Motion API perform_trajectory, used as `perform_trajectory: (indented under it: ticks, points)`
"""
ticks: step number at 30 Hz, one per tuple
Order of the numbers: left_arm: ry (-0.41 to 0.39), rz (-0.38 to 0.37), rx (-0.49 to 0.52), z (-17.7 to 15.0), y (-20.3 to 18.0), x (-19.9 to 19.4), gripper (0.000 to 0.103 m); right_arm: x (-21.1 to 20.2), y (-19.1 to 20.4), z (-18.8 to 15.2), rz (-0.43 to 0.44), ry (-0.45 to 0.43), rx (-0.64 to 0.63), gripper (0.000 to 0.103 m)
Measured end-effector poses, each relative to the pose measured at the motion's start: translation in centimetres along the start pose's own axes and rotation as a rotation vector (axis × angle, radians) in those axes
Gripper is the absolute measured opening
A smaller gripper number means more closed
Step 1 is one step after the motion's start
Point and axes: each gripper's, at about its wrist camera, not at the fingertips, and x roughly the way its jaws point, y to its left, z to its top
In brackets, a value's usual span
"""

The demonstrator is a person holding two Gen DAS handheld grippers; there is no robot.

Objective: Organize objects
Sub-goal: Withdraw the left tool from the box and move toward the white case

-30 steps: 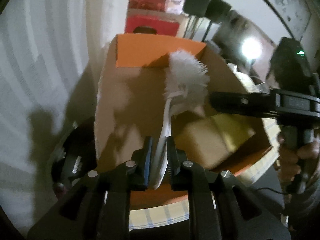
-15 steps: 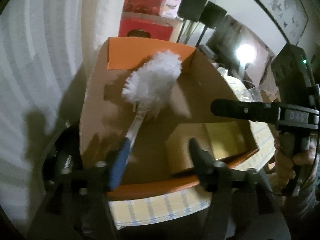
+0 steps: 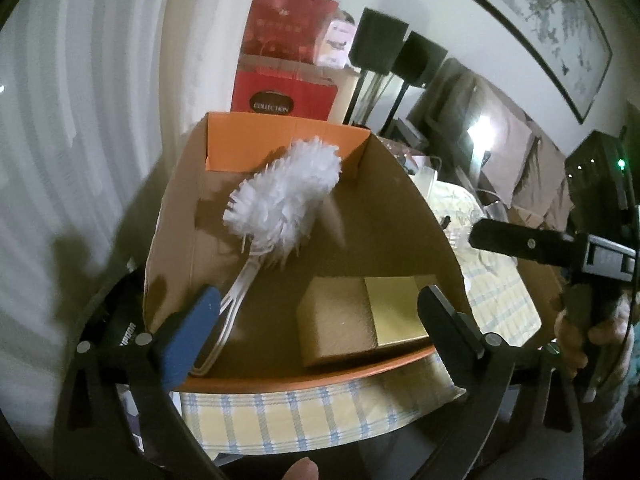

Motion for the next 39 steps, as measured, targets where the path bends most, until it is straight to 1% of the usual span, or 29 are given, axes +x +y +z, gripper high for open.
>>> perform_trajectory:
  ticks: [3,5,9,12,16,20,24,26,28,31,36,39]
  points:
    - [-0.011,0.014,0.011,0.2,-0.7,-0.1,0.101,-1.1,-0.8,-0.4,-0.018,-0.013,0.004,0.085]
    - [-0.015,0.01,0.013,0.2,-1.2,-0.1,0.102,-1.7,-1.3,-0.6,-0.026,-0.021,0.01,0.086]
    - [-0.016,-0.029,-0.012,0.4,-2.2,-0.1,0.102,-3.5,-2.7,-1.1,-0.057,-0.047,0.023,0.086]
    - [-0.031,-0.052,-0.019,0.5,-2.9,-0.1,0.102,-4.7,-3.8,-1.4,-0.082,-0.062,0.03,0.086]
    - [-0.031,-0.084,-0.026,0.5,-4.2,0.1,0.102,-6.2,-5.4,-2.0,-0.111,-0.08,0.048,0.086]
    - [-0.051,-0.096,-0.01,0.4,-6.2,-0.2,0.102,-7.8,-6.5,-2.7,-0.15,-0.093,0.048,0.086]
    - [-0.069,-0.067,0.032,0.4,-8.4,-0.3,0.103,-9.4,-7.5,-3.4,-0.228,-0.109,0.026,0.087]
    - [-0.068,-0.066,0.043,0.3,-9.2,-0.1,0.103,-9.9,-7.9,-3.7,-0.263,-0.116,0.012,0.089]
    - [-0.066,-0.056,0.06,0.3,-10.1,0.1,0.103,-10.4,-8.3,-4.1,-0.295,-0.121,0.001,0.094]
    - [-0.07,-0.045,0.085,0.2,-11.3,0.4,0.103,-10.8,-8.9,-4.4,-0.319,-0.124,-0.008,0.101]
    - [-0.024,-0.069,0.122,0.1,-13.3,1.7,0.103,-11.0,-10.0,-5.1,-0.33,-0.115,-0.012,0.102]
    - [-0.016,-0.075,0.15,-0.1,-14.7,2.1,0.103,-11.1,-10.9,-5.2,-0.342,-0.106,-0.011,0.102]
